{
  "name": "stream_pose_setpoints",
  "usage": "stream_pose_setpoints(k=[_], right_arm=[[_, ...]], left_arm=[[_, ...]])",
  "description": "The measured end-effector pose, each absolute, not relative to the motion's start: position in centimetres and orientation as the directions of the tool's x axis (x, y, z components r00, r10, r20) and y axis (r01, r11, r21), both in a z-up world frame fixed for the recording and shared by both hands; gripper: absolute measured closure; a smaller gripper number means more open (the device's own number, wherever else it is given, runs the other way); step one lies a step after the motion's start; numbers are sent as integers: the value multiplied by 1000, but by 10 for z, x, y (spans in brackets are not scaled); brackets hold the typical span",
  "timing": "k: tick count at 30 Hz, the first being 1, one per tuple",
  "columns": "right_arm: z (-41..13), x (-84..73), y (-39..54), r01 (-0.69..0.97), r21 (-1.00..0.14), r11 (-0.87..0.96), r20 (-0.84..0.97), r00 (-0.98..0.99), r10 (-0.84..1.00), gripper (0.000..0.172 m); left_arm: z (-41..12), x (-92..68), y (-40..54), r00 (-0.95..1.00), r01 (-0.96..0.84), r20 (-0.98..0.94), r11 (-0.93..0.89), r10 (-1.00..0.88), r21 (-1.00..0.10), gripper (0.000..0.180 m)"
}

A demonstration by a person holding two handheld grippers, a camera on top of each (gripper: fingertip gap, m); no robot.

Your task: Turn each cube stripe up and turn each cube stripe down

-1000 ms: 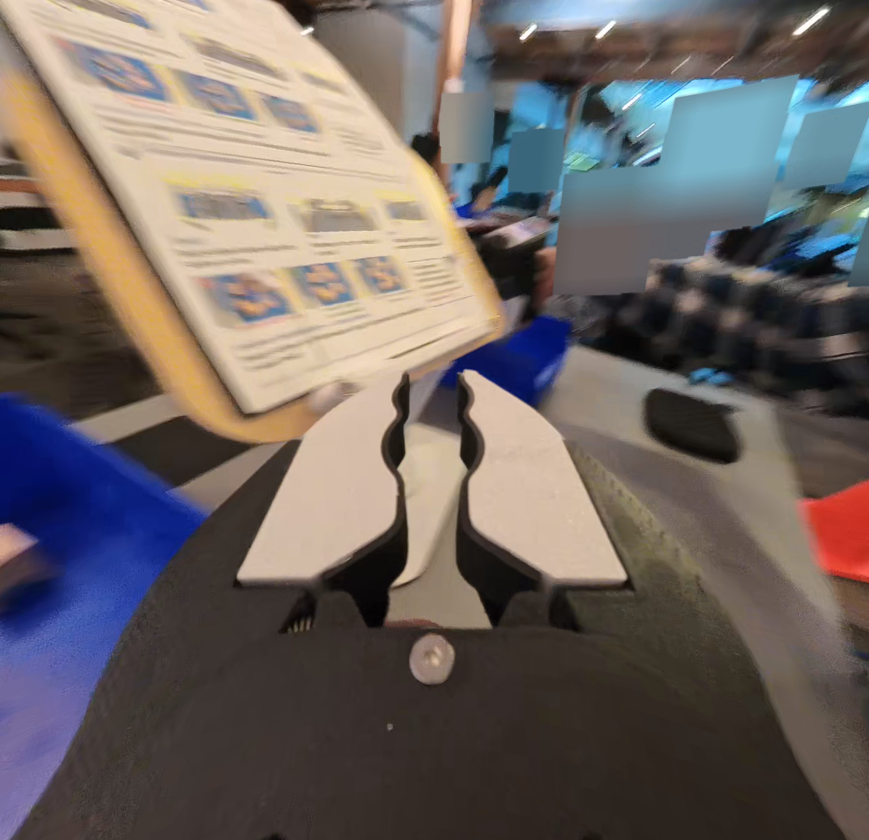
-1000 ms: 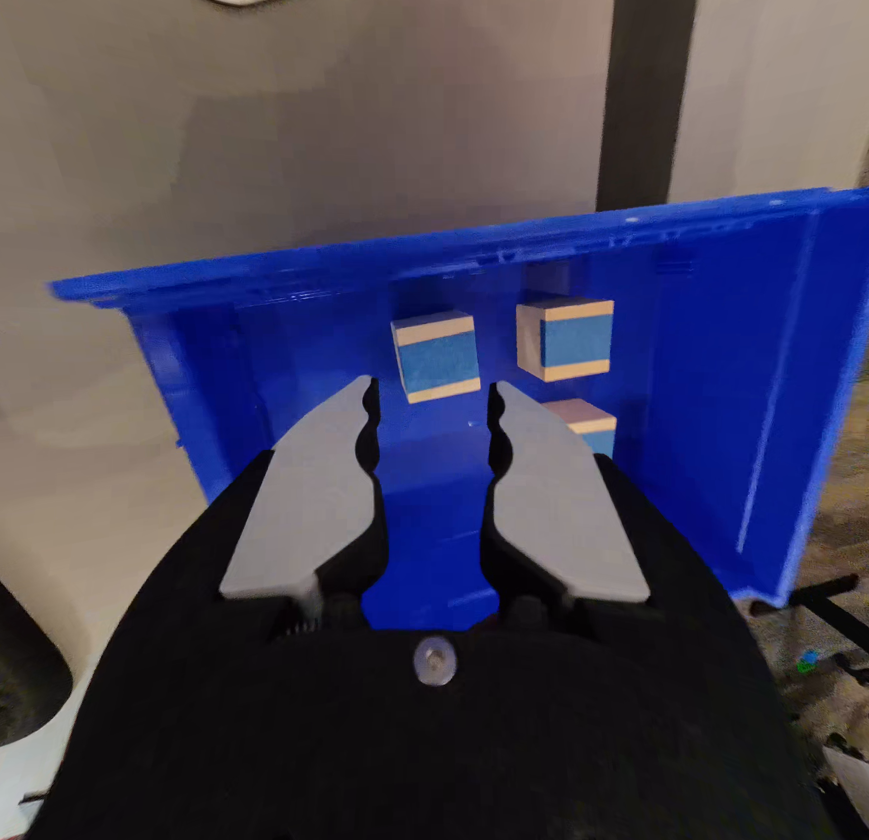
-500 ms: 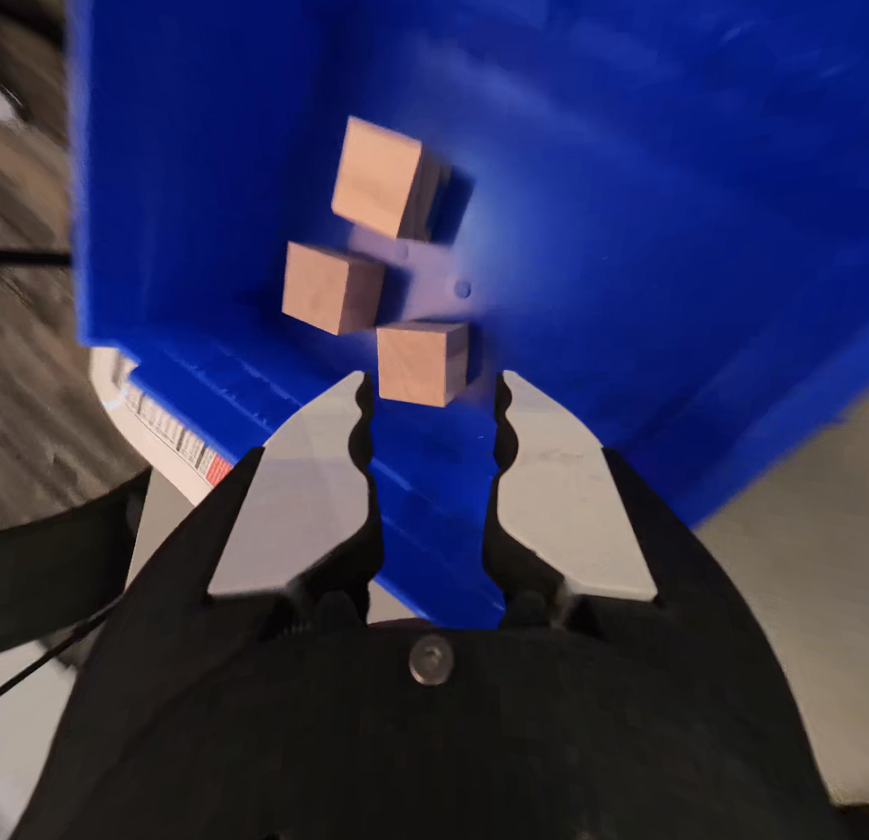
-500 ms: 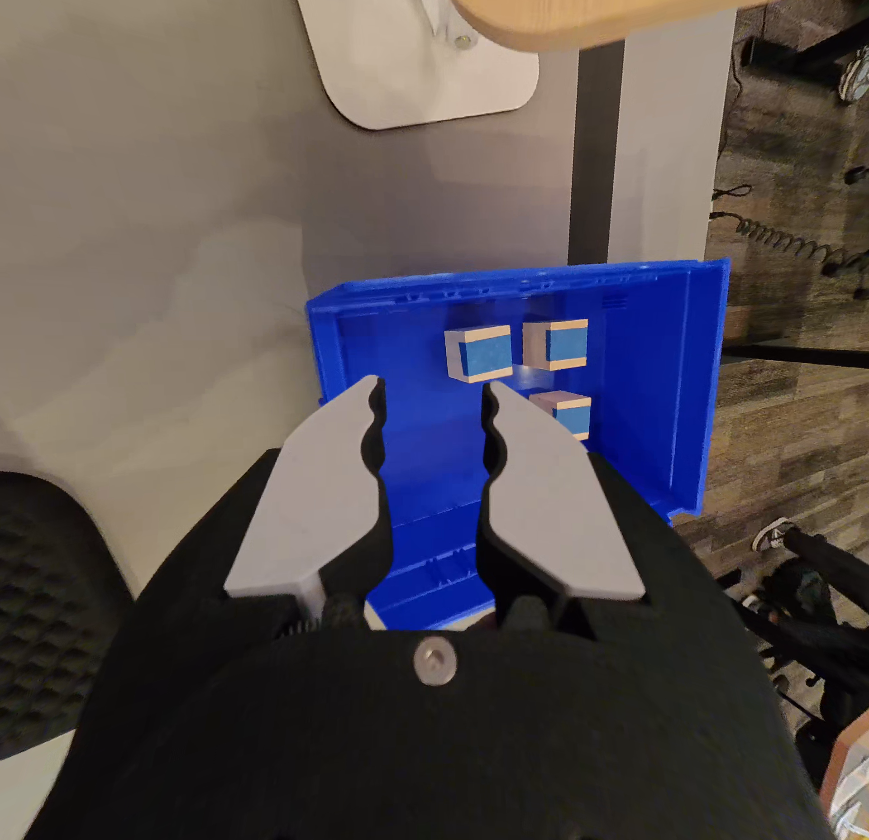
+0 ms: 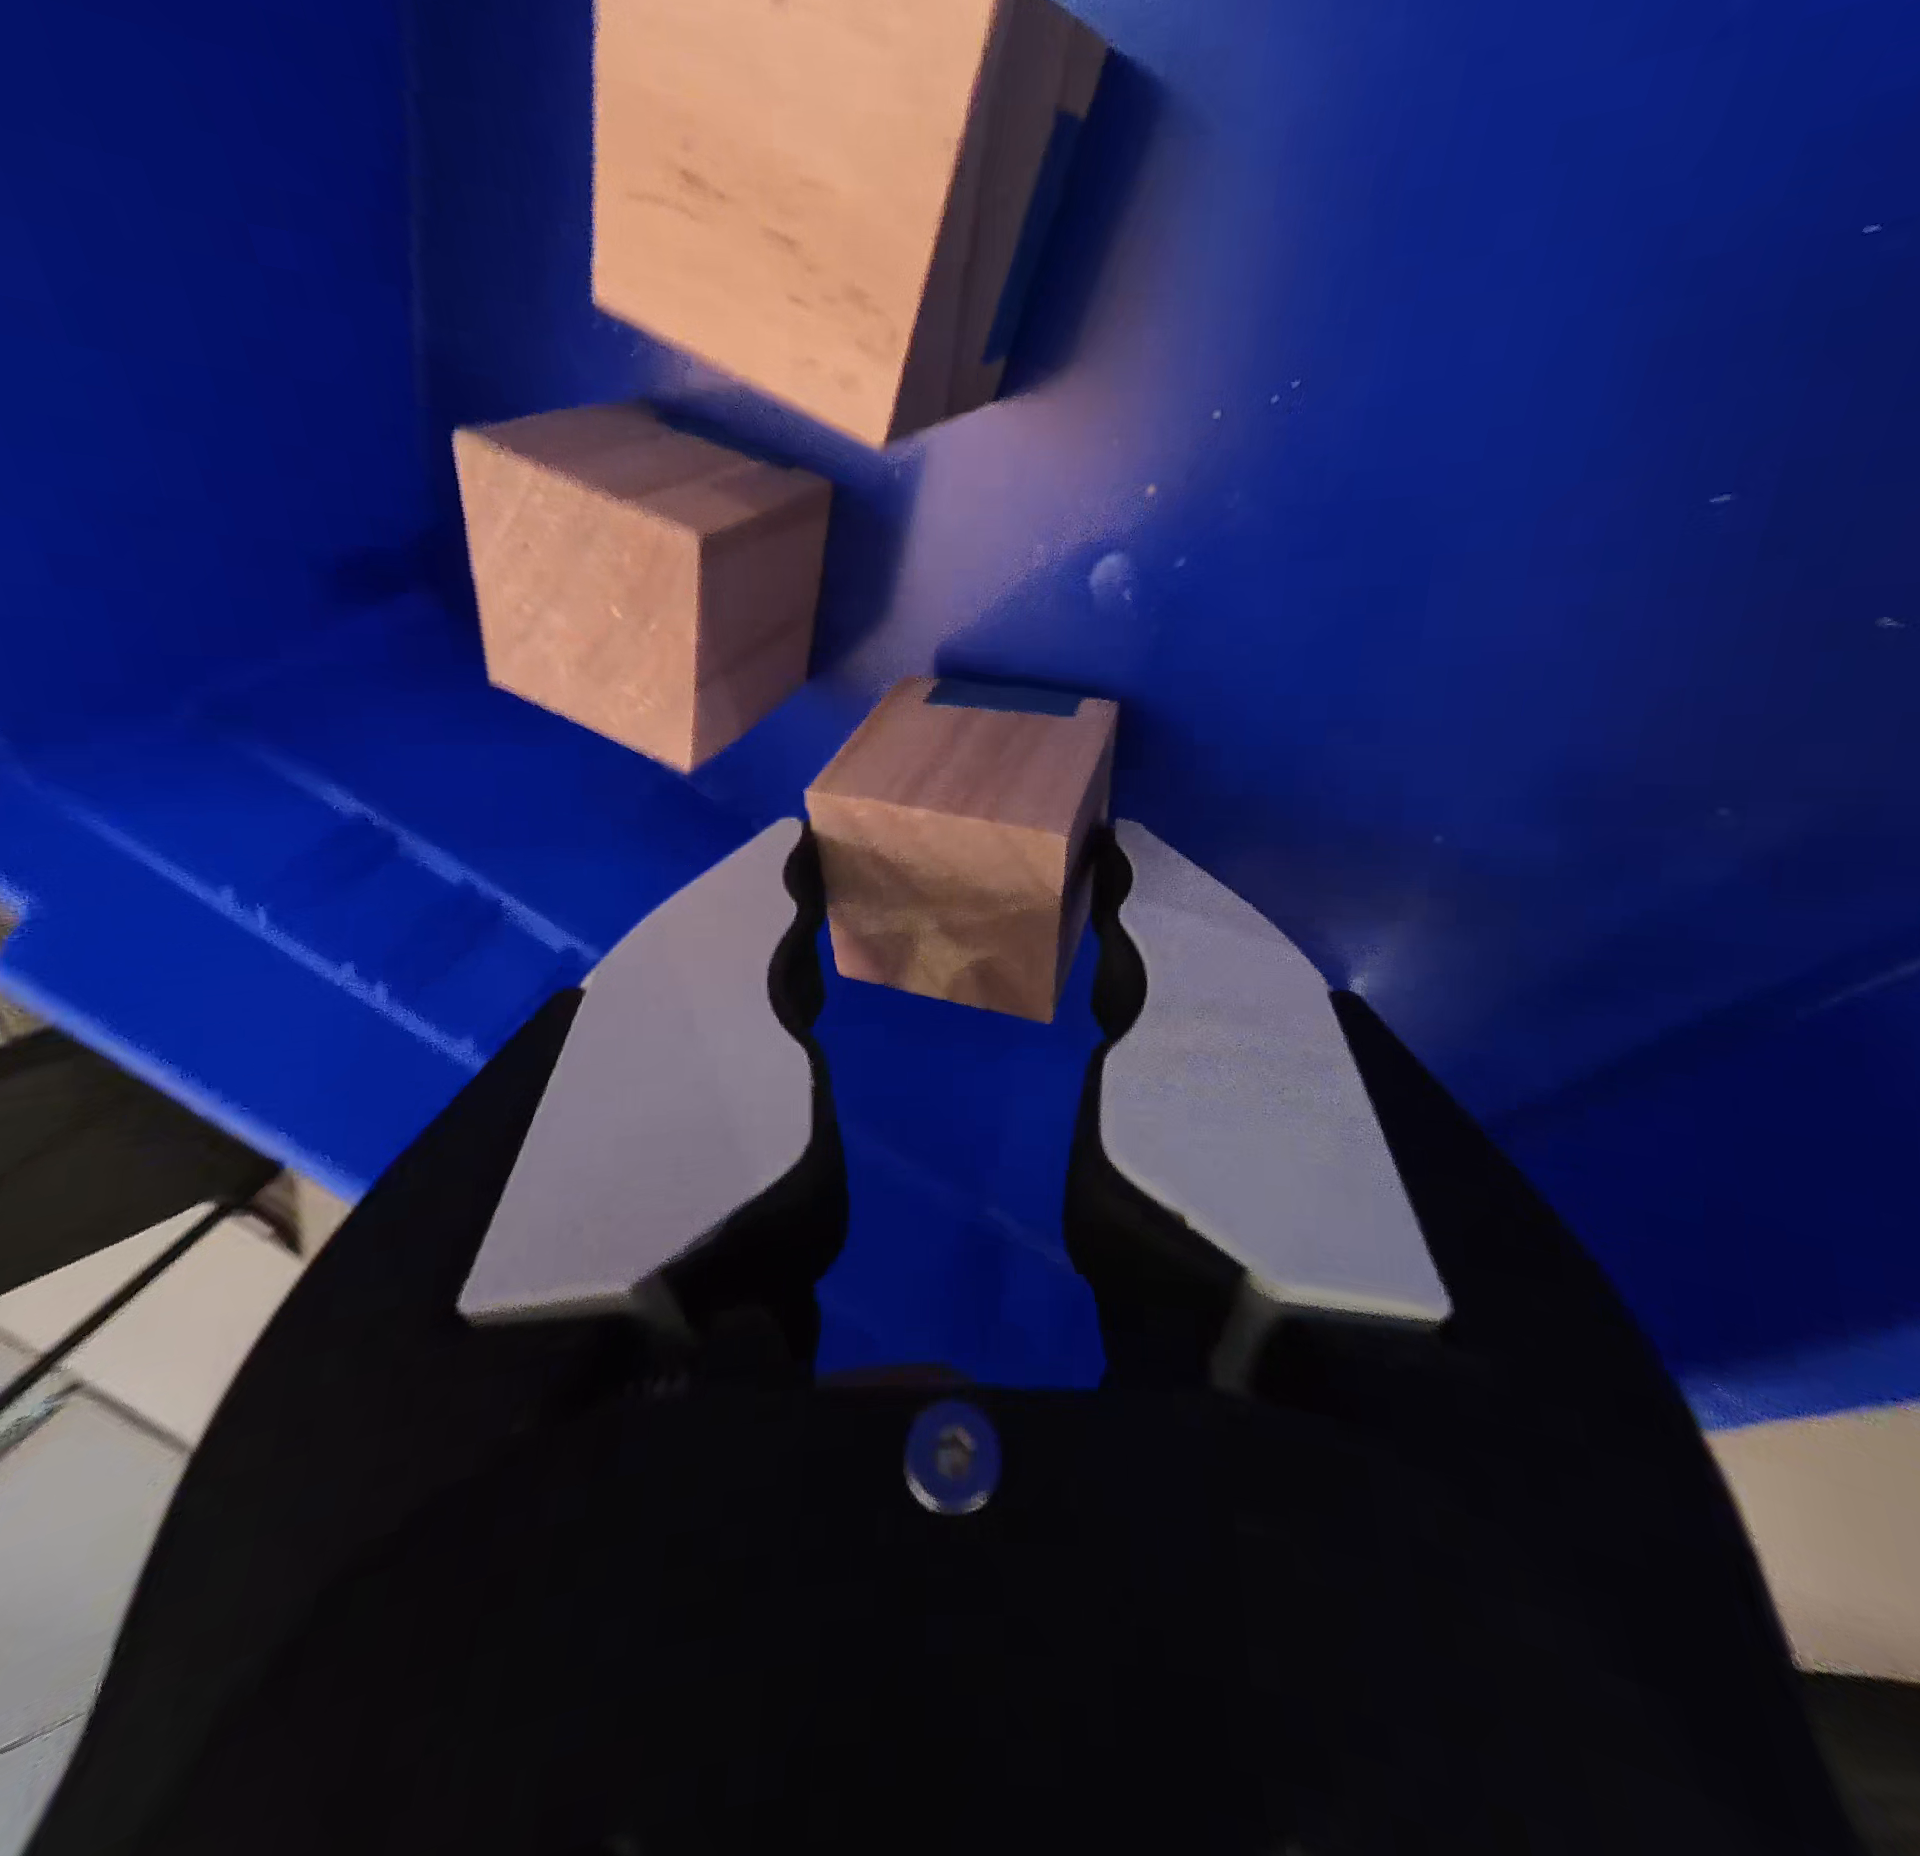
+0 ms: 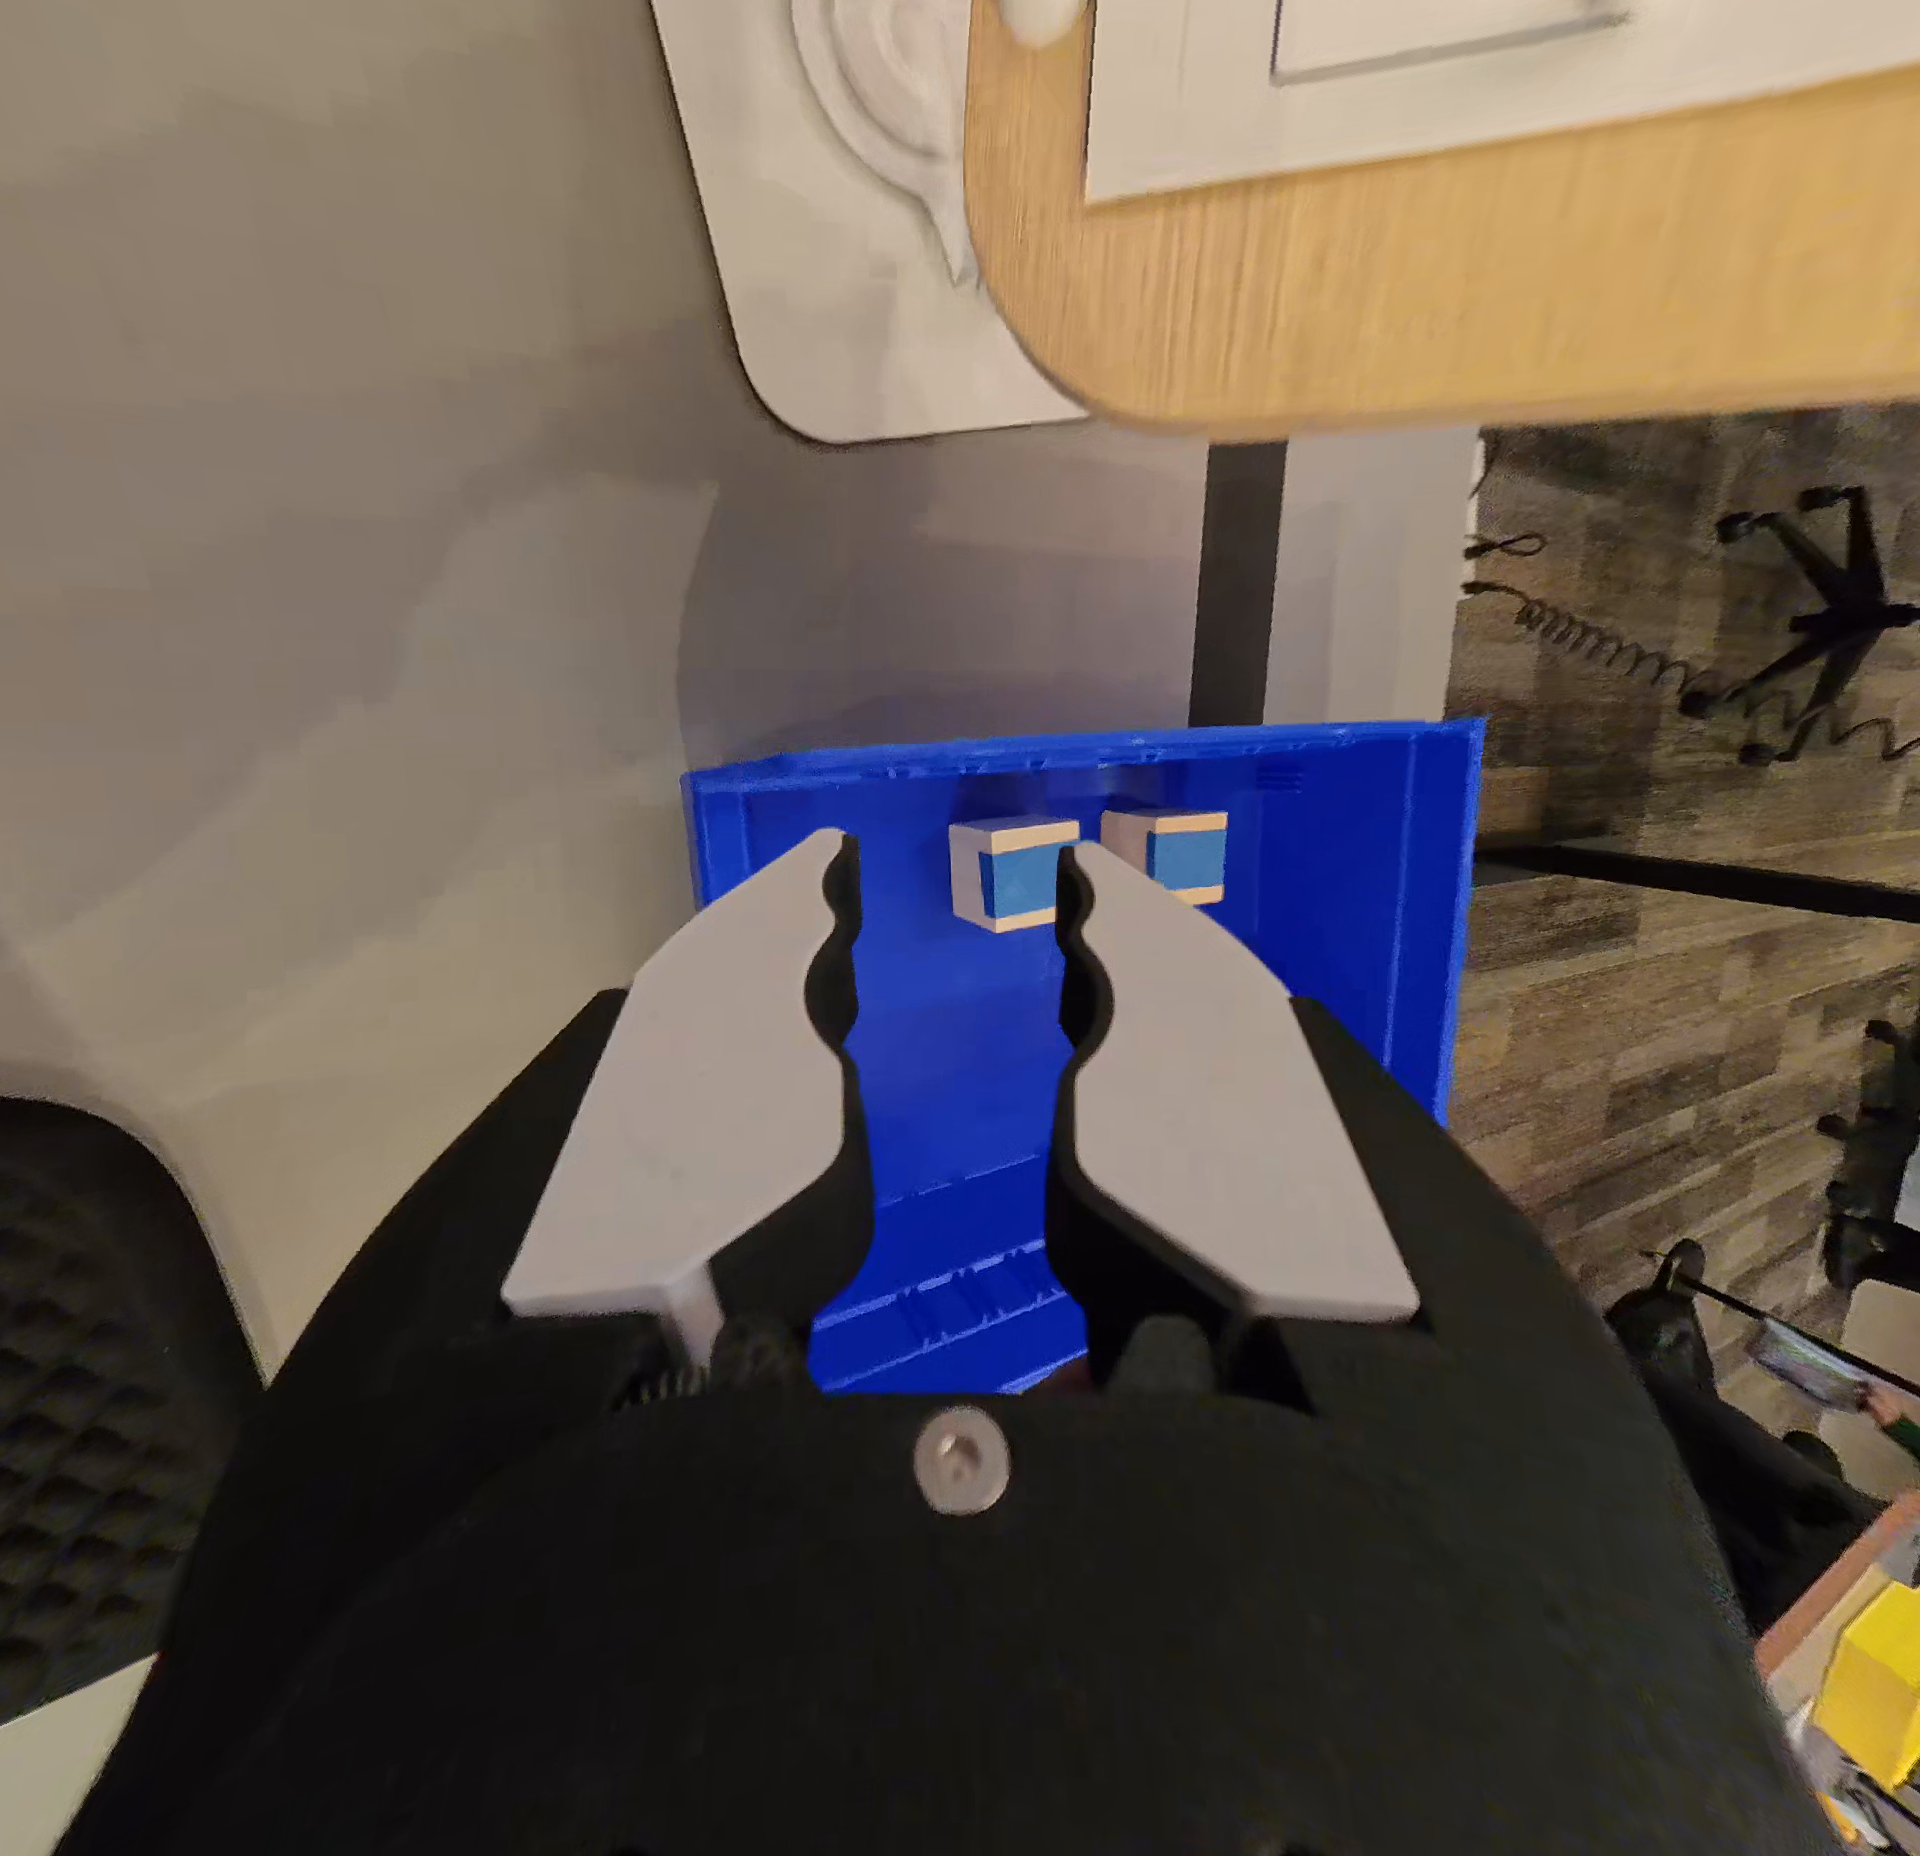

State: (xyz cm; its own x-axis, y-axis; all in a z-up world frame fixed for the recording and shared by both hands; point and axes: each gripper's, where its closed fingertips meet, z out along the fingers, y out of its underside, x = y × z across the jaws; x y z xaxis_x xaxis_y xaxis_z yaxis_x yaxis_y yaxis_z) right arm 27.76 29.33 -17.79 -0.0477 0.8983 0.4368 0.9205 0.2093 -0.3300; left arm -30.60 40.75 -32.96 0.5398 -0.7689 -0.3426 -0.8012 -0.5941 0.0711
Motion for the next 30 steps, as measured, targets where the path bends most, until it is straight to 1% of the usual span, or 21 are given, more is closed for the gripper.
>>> stream_pose_setpoints(k=[1,3,5,8,9,11,13,14,15,17,19,20,23,27,30], right_arm=[[-173,273,291,916,-335,223,451,-52,891,136],[-161,262,284,901,-345,263,492,-65,868,136],[-146,243,274,878,-359,315,544,-78,836,134],[-121,201,255,822,-375,428,646,-100,757,130],[-114,184,245,797,-378,472,674,-112,730,130],[-101,147,226,742,-374,556,728,-136,672,127],[-87,108,209,671,-393,629,769,-134,624,122],[-80,90,200,631,-405,661,785,-131,606,121],[-74,72,193,594,-411,691,802,-124,584,119],[-62,43,183,541,-392,744,850,-96,518,117],[-53,23,175,512,-367,777,880,-80,468,113],[-52,16,169,495,-374,784,877,-85,473,113],[-50,4,154,457,-376,806,873,-117,473,113],[-55,0,142,454,-362,815,865,-164,475,111],[-63,0,138,467,-344,814,857,-198,475,108]], left_arm=[[-324,-305,405,571,-790,-339,-613,-748,22,131],[-304,-299,398,639,-762,-311,-633,-704,-134,131],[-275,-282,384,716,-690,-209,-629,-667,-357,131],[-214,-237,350,729,-465,50,-547,-683,-696,132],[-193,-226,337,715,-395,96,-514,-692,-761,132],[-154,-205,313,695,-301,114,-431,-710,-851,132],[-113,-173,285,627,-157,172,-340,-760,-927,131],[-96,-157,272,586,-69,209,-306,-783,-950,132],[-81,-138,255,506,19,253,-283,-825,-959,132],[-59,-105,224,352,167,309,-266,-883,-949,132],[-51,-75,195,182,250,346,-297,-920,-922,132],[-50,-63,186,145,277,356,-307,-923,-911,132],[-58,-32,162,40,284,371,-345,-928,-894,132],[-65,-5,144,-83,294,395,-402,-915,-867,132],[-73,15,134,-142,263,408,-432,-902,-863,132]])
